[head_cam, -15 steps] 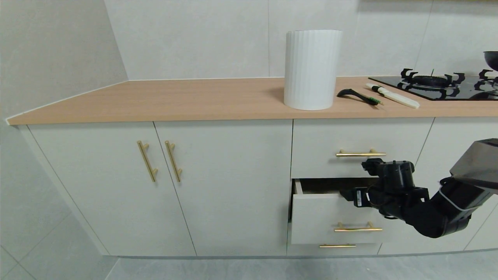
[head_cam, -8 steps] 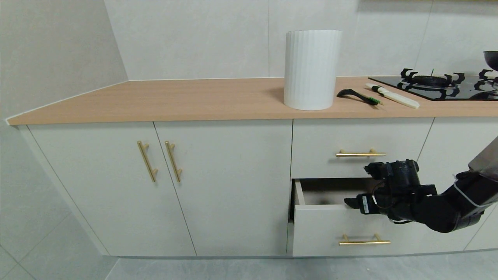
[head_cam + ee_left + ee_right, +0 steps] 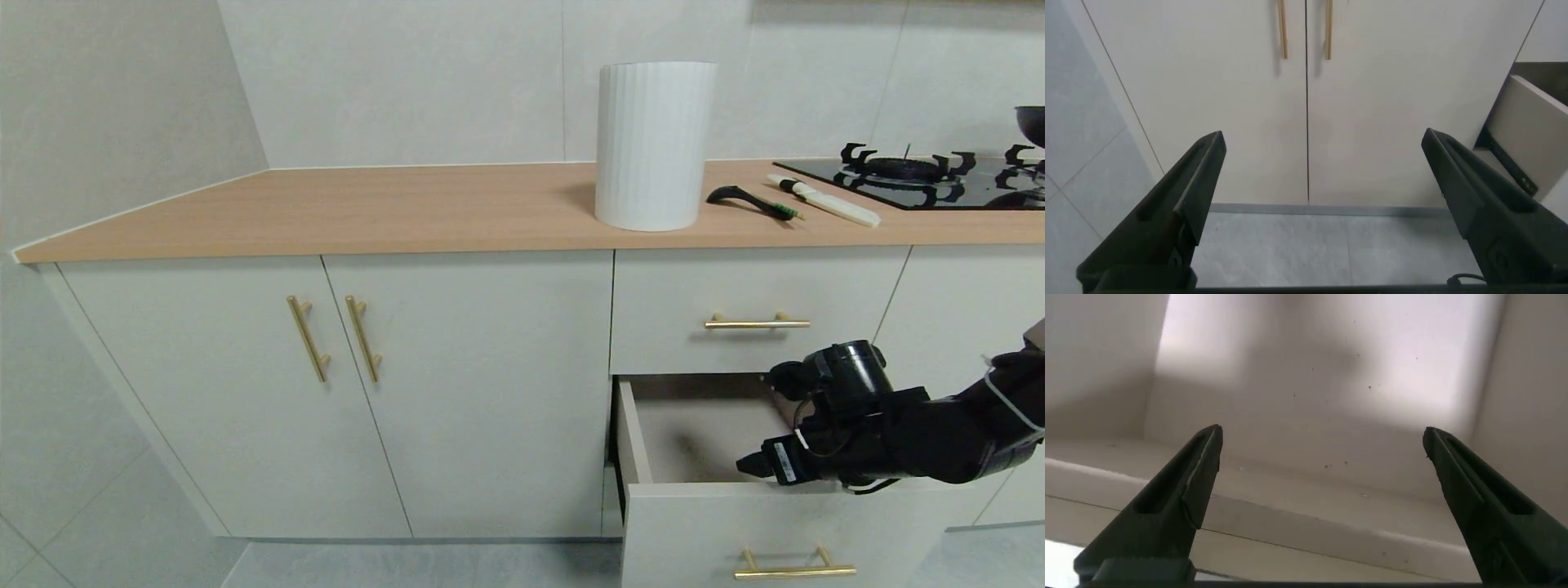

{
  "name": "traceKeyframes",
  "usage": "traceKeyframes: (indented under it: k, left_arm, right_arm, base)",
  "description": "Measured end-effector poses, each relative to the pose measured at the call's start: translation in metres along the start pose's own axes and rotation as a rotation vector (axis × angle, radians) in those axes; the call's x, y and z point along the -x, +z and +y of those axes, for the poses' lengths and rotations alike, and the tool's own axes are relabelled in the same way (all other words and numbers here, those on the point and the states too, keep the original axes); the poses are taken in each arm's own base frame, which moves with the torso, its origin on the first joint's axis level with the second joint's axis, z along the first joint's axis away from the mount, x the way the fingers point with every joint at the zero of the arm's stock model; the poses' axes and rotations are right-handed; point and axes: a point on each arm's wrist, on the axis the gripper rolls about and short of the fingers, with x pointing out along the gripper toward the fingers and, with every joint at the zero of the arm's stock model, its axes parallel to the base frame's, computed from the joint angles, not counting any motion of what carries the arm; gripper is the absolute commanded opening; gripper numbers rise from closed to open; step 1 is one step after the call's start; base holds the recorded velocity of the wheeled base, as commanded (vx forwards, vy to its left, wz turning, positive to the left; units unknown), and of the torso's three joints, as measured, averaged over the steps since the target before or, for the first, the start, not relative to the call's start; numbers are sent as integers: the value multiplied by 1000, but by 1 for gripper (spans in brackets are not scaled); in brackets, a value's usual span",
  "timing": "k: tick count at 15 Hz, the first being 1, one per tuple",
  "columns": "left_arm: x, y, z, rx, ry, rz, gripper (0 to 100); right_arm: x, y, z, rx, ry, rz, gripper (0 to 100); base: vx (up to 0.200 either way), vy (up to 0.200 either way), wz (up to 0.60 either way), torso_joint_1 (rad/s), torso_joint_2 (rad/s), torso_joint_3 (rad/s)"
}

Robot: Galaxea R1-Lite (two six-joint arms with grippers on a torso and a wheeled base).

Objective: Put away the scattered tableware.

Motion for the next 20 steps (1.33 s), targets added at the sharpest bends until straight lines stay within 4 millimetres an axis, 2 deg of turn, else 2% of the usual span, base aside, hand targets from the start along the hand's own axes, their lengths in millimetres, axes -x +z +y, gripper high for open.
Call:
traceKeyframes:
  k: [15,20]
  left_arm:
    - [0,0,0,0,0,0,100]
    - [0,0,0,0,0,0,100]
  right_arm:
    - [64,-38,31,298,68,408,100]
    - [75,-47,42,386,35,497,100]
  base:
    - [0,0,0,0,0,0]
    - [0,0,0,0,0,0]
